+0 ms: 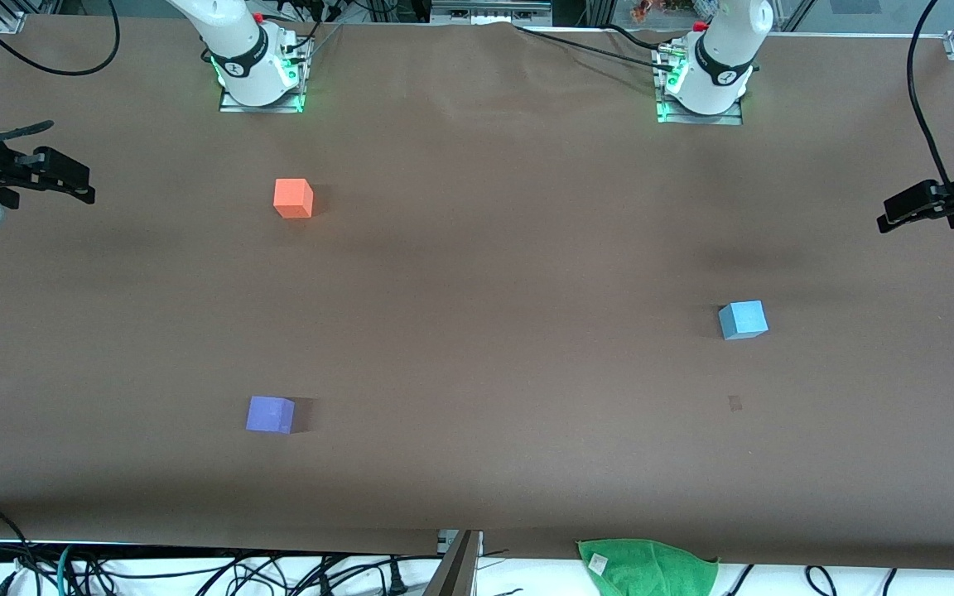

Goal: Place blue block between orange and purple blocks

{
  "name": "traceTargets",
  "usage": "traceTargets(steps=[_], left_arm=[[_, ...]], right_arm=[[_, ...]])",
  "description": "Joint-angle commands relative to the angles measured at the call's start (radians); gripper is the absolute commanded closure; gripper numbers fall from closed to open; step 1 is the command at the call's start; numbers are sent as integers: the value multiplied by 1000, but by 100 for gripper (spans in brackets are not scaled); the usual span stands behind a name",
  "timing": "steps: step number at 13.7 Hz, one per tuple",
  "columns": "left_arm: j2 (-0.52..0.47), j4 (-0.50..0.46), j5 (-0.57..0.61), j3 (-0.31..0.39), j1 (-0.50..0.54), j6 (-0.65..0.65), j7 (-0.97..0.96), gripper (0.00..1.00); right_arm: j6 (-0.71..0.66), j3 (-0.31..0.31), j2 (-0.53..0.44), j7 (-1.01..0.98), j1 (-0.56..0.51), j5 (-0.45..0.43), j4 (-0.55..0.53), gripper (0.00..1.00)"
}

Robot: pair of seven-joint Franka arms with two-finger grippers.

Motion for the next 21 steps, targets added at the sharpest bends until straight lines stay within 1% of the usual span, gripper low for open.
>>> traceTargets(steps=[1,5,21], left_arm=[[7,29,-25,2,6,-41,28,0],[19,46,-24,-1,2,-46,28,0],[17,23,-31,-6,5,-41,31,0]], right_arm=[[2,2,-7,-1,1,1,2,0],[2,2,-6,-1,0,1,2,0],[2,3,-6,-2,3,4,8,0]])
